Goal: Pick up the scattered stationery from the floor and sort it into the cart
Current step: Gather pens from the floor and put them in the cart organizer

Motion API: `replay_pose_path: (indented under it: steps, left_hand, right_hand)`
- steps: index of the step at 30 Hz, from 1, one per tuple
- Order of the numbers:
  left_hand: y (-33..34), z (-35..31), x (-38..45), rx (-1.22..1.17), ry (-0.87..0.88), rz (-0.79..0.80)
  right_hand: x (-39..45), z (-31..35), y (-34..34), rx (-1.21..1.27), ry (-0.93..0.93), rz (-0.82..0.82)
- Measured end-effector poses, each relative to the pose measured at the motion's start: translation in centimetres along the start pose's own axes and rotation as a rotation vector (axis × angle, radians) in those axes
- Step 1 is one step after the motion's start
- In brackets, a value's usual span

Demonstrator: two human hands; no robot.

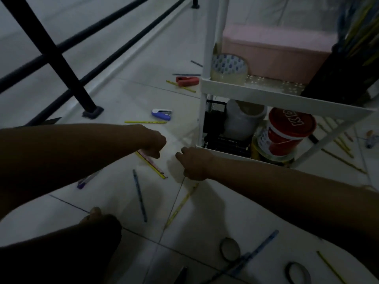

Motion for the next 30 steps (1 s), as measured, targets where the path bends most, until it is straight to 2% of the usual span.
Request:
replay_pose_path:
  steps: [5,10,16,23,25,27,30]
  left_hand:
    - [-1.9,3.9,2.4,0.006,0.042,-0.032]
    - [-5.4,6.9,4.4,0.003,0.087,-0.175]
    - [-6.7,12.4,8.8,0.06,0.111,-0.261]
    - [-8.3,15.8,14.8,-0.015,0.108,-0.394]
    - [-9.7,16.3,16.1,-0.043,0.106,-0.443]
    - [-11.3,16.4,17.3,-0.054,0.101,-0.509]
    - [-13.8,15.8,19.1,-0.129,0.147,-0.595]
  right_hand:
    - [4.1,-0.8,-1.0,0.069,0.118,-0.005]
    - [8.7,-2.7,-2.1,0.113,0.229,0.028]
    - [12.4,-5.7,-3.8,0.23,0.378,0.023]
    - [15.8,-7.1,-0.8,0.378,0.501,0.012]
    - [17.1,-7.9,0.4,0.415,0.533,-0.028]
    - [18.5,-9.1,0.8,0.44,0.577,-0.138]
    - [20.2,-11.2,0.9,0.493,0.726,-0.268]
Point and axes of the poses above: each hand's wrist, its own x-axis towards the middle knuckle, its own y-axis out of the palm, z = x × y, the point moved 7 cm from there along x, towards the middle knuckle, and after that the axes turned 8 degrees about z, right-handed, at the moved point
